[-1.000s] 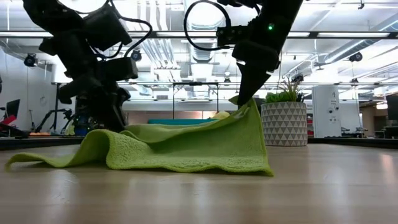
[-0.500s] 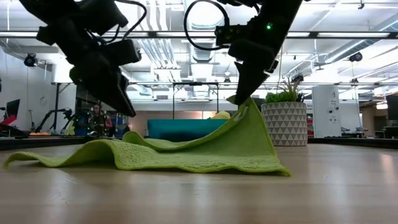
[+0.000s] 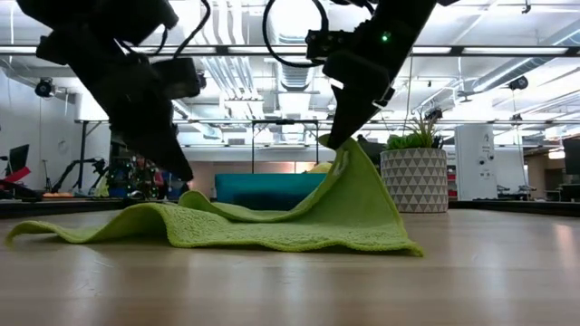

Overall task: Fold microfiber towels
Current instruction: Fold the green microfiber cloth

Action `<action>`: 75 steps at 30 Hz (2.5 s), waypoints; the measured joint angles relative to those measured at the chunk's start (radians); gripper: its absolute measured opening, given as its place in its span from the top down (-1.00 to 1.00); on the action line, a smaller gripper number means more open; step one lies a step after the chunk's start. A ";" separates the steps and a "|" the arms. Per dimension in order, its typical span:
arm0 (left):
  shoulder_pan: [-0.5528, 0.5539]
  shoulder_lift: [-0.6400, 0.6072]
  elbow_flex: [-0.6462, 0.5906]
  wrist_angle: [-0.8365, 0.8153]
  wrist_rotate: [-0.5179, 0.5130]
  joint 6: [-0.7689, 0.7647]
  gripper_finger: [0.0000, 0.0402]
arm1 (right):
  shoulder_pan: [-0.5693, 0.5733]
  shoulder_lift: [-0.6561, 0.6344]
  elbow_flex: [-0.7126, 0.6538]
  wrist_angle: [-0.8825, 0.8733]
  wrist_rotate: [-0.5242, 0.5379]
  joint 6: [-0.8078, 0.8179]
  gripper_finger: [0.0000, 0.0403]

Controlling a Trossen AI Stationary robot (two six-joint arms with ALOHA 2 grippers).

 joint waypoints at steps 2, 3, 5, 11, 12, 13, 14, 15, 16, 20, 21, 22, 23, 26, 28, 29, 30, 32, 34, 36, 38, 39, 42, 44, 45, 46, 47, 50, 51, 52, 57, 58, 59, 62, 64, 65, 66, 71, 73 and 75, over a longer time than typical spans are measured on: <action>0.001 0.030 0.000 0.016 -0.030 -0.001 0.24 | 0.000 0.000 -0.004 0.000 0.000 -0.001 0.96; 0.001 0.046 0.000 0.027 -0.044 -0.001 0.24 | 0.000 0.000 -0.007 0.000 0.000 -0.001 0.96; 0.001 0.081 0.006 0.026 -0.053 -0.001 0.24 | 0.000 0.000 -0.013 0.001 0.000 -0.001 0.96; 0.001 0.179 0.040 0.025 -0.046 -0.001 0.24 | 0.000 0.000 -0.028 0.004 0.000 -0.002 0.96; 0.001 0.192 0.047 0.021 -0.045 -0.001 0.24 | 0.000 0.000 -0.029 0.005 0.000 -0.002 0.96; 0.001 0.202 0.054 0.013 -0.045 -0.001 0.26 | 0.000 0.000 -0.030 0.006 0.000 -0.002 0.96; 0.001 0.210 0.061 0.008 -0.045 -0.001 0.29 | 0.000 0.000 -0.031 0.007 0.000 -0.002 0.96; 0.001 0.218 0.067 0.007 -0.045 0.000 0.34 | 0.000 0.000 -0.032 0.007 0.000 -0.002 0.96; 0.001 0.221 0.071 0.007 -0.045 0.000 0.40 | 0.000 0.000 -0.032 0.006 0.000 -0.002 0.96; 0.001 0.214 0.076 -0.023 -0.043 0.009 0.84 | 0.000 0.000 -0.032 0.008 0.000 -0.019 0.96; 0.001 0.204 0.076 -0.041 -0.042 0.010 0.92 | 0.000 0.000 -0.032 0.008 0.000 -0.028 0.96; 0.001 0.192 0.076 -0.054 -0.042 0.013 0.95 | 0.000 0.000 -0.032 0.009 0.000 -0.036 0.96; 0.001 0.179 0.078 -0.062 -0.041 0.023 0.96 | 0.000 0.000 -0.031 0.009 0.000 -0.044 0.96; -0.003 0.131 0.091 -0.091 -0.016 0.056 0.99 | 0.001 0.000 -0.018 0.008 -0.007 -0.092 0.96; -0.008 0.090 0.107 -0.106 0.006 0.078 0.99 | 0.002 -0.003 -0.001 0.001 -0.026 -0.132 0.96; -0.012 0.068 0.118 -0.113 0.016 0.092 1.00 | 0.003 -0.005 0.012 -0.011 -0.040 -0.148 0.96; -0.016 0.045 0.128 -0.130 0.027 0.107 1.00 | 0.003 -0.007 0.028 -0.029 -0.055 -0.161 0.96; -0.028 0.001 0.154 -0.162 0.047 0.130 1.00 | 0.004 -0.014 0.063 -0.074 -0.085 -0.172 0.96; -0.042 -0.044 0.180 -0.179 0.076 0.139 1.00 | 0.010 -0.017 0.101 -0.130 -0.097 -0.186 0.96; -0.055 -0.081 0.205 -0.197 0.099 0.139 1.00 | 0.021 -0.023 0.131 -0.177 -0.099 -0.215 0.96; -0.069 -0.118 0.224 -0.223 0.119 0.140 1.00 | 0.030 -0.028 0.162 -0.229 -0.101 -0.253 0.96; -0.074 -0.135 0.230 -0.243 0.126 0.140 1.00 | 0.033 -0.034 0.179 -0.251 -0.103 -0.274 0.96; -0.075 -0.189 0.260 -0.308 0.141 0.139 1.00 | 0.034 -0.050 0.231 -0.319 -0.117 -0.314 0.96; -0.072 -0.223 0.292 -0.386 0.141 0.134 1.00 | 0.032 -0.067 0.267 -0.343 -0.119 -0.337 0.96; -0.068 -0.237 0.308 -0.416 0.141 0.134 1.00 | 0.029 -0.074 0.283 -0.356 -0.120 -0.354 0.96; -0.065 -0.255 0.322 -0.459 0.141 0.136 1.00 | 0.026 -0.081 0.299 -0.359 -0.121 -0.367 0.96; -0.061 -0.270 0.333 -0.501 0.141 0.141 1.00 | 0.021 -0.088 0.313 -0.355 -0.121 -0.378 0.96; -0.039 -0.303 0.373 -0.584 0.140 0.184 1.00 | 0.000 -0.102 0.342 -0.358 -0.120 -0.415 0.96; -0.030 -0.312 0.383 -0.615 0.139 0.198 1.00 | -0.010 -0.105 0.349 -0.356 -0.118 -0.433 0.96; -0.018 -0.320 0.394 -0.633 0.139 0.213 1.00 | -0.019 -0.107 0.355 -0.358 -0.117 -0.448 0.96; 0.033 -0.343 0.497 -0.789 0.135 0.277 1.00 | -0.062 -0.112 0.413 -0.380 -0.115 -0.437 0.96; 0.034 -0.344 0.517 -0.815 0.129 0.286 1.00 | -0.063 -0.114 0.423 -0.390 -0.114 -0.422 0.96; 0.032 -0.344 0.528 -0.833 0.127 0.298 1.00 | -0.063 -0.117 0.430 -0.398 -0.114 -0.405 0.96; -0.016 -0.341 0.521 -0.826 0.135 0.361 1.00 | -0.042 -0.118 0.435 -0.439 -0.115 -0.364 0.96; -0.066 -0.323 0.499 -0.802 0.135 0.350 1.00 | -0.015 -0.122 0.414 -0.439 -0.119 -0.325 0.96; -0.088 -0.312 0.489 -0.789 0.130 0.339 1.00 | 0.000 -0.123 0.401 -0.441 -0.125 -0.307 0.96; -0.111 -0.296 0.481 -0.786 0.121 0.319 1.00 | 0.015 -0.125 0.389 -0.441 -0.135 -0.285 0.96; -0.233 -0.184 0.431 -0.679 0.111 0.202 1.00 | 0.091 -0.119 0.291 -0.407 -0.230 -0.149 0.96; -0.274 -0.125 0.418 -0.613 0.117 0.171 1.00 | 0.129 -0.111 0.244 -0.383 -0.257 -0.086 0.96; -0.314 -0.058 0.416 -0.549 0.131 0.133 1.00 | 0.166 -0.100 0.191 -0.339 -0.306 -0.023 0.96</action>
